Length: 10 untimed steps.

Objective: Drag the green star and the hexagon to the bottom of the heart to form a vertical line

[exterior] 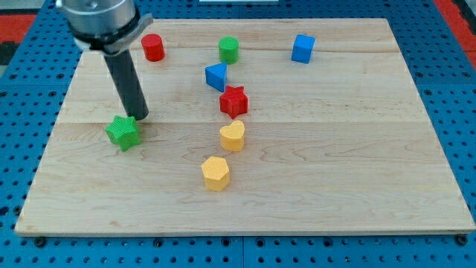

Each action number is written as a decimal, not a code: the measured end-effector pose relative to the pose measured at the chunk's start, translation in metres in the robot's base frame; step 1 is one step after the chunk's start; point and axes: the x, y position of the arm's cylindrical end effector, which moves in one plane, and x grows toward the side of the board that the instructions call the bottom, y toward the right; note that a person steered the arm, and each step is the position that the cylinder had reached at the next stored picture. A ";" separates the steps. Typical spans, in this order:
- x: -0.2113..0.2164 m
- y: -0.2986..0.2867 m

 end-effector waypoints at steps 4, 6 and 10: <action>0.082 -0.040; 0.039 -0.045; 0.122 0.036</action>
